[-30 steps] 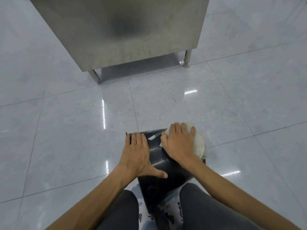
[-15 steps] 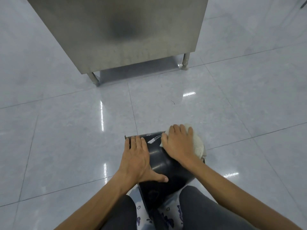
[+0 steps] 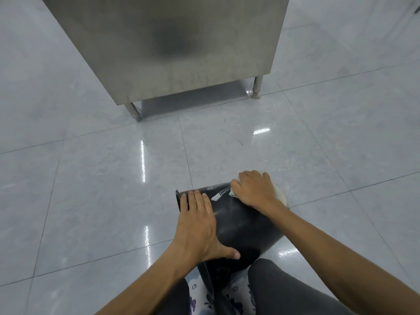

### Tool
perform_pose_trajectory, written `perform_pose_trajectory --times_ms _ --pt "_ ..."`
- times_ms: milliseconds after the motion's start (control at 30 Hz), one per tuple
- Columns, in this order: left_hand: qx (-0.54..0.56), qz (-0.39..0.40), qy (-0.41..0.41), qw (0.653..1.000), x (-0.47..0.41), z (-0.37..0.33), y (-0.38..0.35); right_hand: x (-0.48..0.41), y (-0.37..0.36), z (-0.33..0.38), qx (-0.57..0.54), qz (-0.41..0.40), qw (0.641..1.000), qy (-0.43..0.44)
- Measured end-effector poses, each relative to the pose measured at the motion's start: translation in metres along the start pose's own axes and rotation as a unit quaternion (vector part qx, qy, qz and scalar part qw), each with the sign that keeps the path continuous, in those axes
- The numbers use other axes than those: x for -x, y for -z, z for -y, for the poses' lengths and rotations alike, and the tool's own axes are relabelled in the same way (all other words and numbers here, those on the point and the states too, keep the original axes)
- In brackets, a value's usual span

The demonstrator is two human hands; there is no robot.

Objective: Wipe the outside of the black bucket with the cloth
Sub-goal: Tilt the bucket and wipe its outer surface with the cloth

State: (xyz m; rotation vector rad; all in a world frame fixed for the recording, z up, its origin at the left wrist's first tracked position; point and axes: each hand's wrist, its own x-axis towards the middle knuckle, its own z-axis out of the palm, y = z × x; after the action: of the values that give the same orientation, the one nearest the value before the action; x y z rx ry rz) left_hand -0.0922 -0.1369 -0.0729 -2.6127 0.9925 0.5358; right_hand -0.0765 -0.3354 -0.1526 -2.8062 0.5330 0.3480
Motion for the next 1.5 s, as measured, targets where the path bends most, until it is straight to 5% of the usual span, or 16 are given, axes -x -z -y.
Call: perform_pose_trajectory --times_ms 267,633,967,1100,1267,1500 --pt "0.015 -0.022 -0.049 0.998 0.002 0.006 -0.003 0.064 -0.029 -0.019 -0.041 -0.179 0.983 -0.02" --pt "-0.031 -0.021 -0.093 0.995 -0.044 0.041 0.014 0.086 -0.039 -0.018 -0.072 -0.186 0.98 0.002" --pt "-0.04 -0.042 -0.099 0.993 -0.034 0.036 0.0 0.118 -0.045 -0.032 -0.063 -0.179 0.964 0.186" --pt "-0.048 -0.044 -0.098 0.993 -0.025 0.031 -0.001 0.054 -0.016 -0.032 -0.046 -0.111 0.988 0.099" --pt "-0.042 -0.036 -0.079 0.995 -0.014 0.019 -0.004 -0.005 0.007 -0.023 -0.075 0.117 0.99 0.008" --pt "0.007 -0.048 -0.064 0.997 0.0 0.011 -0.02 0.0 0.009 -0.023 -0.084 0.1 0.991 -0.005"
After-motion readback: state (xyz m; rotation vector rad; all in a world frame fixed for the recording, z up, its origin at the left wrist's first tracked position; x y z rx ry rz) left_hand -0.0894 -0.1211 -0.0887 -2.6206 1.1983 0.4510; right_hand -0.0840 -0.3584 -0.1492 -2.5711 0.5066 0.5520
